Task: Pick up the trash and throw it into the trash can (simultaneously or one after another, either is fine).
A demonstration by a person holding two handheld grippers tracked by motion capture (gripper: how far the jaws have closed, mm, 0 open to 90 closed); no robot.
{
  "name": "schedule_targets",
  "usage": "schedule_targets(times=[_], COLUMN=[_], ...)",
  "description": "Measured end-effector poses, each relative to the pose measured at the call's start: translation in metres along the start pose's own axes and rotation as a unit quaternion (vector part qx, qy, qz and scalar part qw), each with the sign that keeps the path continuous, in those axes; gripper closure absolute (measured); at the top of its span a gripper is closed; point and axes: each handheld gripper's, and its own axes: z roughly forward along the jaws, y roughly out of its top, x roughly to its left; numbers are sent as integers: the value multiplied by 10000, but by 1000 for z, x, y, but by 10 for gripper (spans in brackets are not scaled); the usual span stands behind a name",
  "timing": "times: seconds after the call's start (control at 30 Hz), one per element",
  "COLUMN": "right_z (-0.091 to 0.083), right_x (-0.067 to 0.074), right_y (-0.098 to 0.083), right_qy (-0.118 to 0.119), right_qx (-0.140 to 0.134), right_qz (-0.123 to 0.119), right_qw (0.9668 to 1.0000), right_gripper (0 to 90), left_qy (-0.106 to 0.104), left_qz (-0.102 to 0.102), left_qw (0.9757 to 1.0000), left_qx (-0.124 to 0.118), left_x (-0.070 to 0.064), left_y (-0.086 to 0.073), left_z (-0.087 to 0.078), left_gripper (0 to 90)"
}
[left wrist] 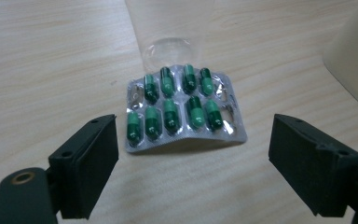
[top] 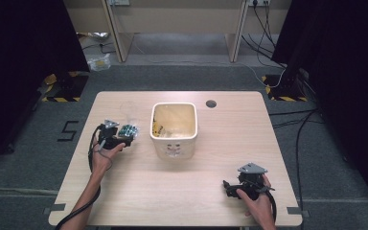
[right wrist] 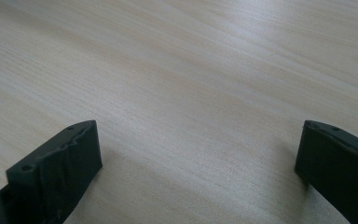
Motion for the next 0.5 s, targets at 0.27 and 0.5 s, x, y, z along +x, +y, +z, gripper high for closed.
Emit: schedule_targets(times=[0.27, 0.5], right_z=[0, 0], right_x=[0, 0], right_y=[0, 0], right_qy=[2, 16], right_qx=[0, 5], right_qz=[-3, 0], right_qw=[10000, 10000], right_gripper=[3, 4], left_qy=[-31, -44], left_qz=[-39, -161], left_qw=[9999, 9996], left_qx=[124, 208], left_x=[5, 10], left_y=[9, 13], left_z=[15, 26], left_gripper=[155, 155])
